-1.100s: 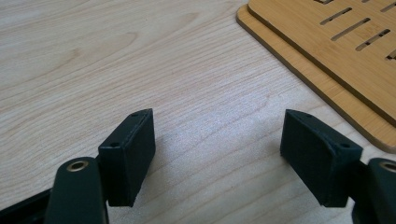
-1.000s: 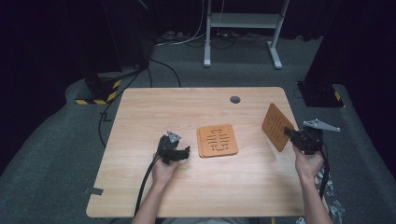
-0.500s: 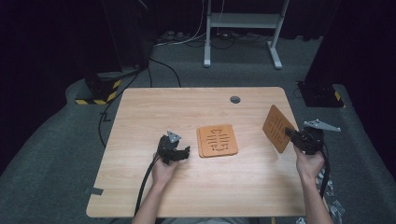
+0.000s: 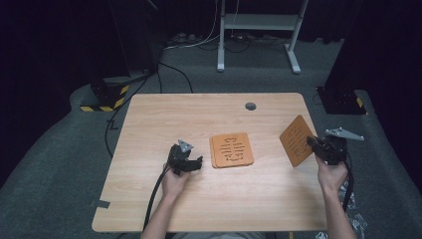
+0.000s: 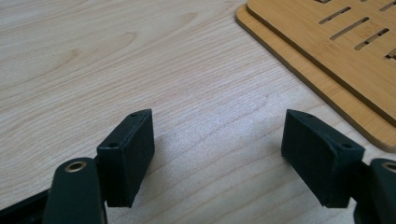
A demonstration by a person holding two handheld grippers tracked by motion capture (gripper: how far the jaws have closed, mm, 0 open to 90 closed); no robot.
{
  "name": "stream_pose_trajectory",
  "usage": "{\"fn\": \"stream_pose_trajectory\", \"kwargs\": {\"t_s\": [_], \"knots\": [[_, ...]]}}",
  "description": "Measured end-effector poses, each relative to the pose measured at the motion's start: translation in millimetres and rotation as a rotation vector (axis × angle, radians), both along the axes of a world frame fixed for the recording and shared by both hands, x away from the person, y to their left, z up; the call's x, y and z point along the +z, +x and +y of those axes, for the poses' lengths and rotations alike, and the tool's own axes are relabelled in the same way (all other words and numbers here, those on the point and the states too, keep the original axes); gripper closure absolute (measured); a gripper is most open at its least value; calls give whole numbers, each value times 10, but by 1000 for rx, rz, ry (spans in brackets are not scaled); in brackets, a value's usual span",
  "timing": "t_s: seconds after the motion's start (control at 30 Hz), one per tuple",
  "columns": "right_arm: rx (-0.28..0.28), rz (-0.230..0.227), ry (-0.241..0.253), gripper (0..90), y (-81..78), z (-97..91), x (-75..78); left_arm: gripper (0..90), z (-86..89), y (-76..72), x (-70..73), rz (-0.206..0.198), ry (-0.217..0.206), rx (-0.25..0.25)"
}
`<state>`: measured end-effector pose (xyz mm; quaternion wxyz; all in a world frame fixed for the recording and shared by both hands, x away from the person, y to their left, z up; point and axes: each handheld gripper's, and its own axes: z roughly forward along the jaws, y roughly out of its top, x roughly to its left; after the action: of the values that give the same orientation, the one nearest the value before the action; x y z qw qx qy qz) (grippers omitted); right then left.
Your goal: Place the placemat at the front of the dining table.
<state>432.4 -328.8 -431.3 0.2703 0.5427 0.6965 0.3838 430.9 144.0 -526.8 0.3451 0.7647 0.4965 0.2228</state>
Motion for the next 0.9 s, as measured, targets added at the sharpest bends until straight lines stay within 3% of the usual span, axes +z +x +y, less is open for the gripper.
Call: {"fn": "stream_pose_trajectory", "kwargs": {"t_s": [0.13,0.43,0.9], "knots": [[-35,-2,-38,745,-3,-14,1,257,0,-1,1,1,1,-1],[-81,-7,-44,754,-12,-106,11,255,-2,0,0,0,1,-2],[-59,-67,27,526,-69,-34,46,254,-2,0,0,0,0,-2]]}}
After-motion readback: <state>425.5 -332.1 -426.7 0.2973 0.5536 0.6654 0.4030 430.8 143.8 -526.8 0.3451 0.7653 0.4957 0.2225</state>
